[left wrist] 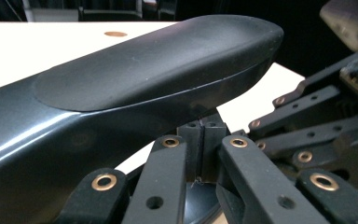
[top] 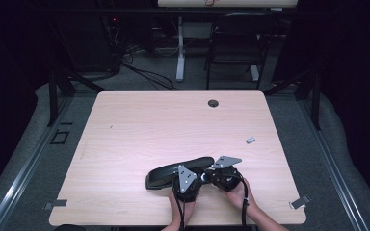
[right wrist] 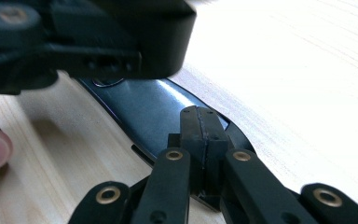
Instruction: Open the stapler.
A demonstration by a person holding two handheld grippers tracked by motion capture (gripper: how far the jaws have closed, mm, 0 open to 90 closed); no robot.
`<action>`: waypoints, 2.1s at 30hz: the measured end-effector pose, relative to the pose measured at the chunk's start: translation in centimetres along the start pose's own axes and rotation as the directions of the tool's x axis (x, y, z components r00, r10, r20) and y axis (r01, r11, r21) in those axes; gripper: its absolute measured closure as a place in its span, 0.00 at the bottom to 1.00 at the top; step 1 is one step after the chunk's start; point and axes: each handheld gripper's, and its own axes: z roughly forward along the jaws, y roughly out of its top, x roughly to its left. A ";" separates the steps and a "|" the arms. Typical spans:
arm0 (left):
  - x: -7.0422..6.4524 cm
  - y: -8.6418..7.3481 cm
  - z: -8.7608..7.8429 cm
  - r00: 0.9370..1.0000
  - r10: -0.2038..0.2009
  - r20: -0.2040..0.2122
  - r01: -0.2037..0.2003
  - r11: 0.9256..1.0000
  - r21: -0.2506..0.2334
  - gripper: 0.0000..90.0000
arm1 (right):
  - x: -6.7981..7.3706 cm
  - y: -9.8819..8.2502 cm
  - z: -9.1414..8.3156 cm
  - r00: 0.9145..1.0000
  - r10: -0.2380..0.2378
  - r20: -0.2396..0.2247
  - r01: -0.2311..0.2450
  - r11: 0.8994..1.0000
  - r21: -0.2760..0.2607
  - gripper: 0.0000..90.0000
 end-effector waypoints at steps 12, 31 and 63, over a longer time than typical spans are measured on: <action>0.5 1.2 -1.1 1.000 -0.028 0.007 0.028 0.997 -0.069 1.00 | -0.1 0.1 0.0 1.000 -0.004 -0.008 0.004 1.000 0.004 1.00; 1.2 2.1 -2.0 0.998 -0.060 0.033 0.062 0.994 -0.092 1.00 | -0.1 0.2 0.0 1.000 0.003 -0.021 -0.003 1.000 0.006 1.00; 1.6 3.3 -3.3 0.997 -0.076 0.034 0.080 0.987 -0.139 1.00 | -0.2 0.4 0.1 1.000 -0.005 -0.027 0.006 1.000 0.026 1.00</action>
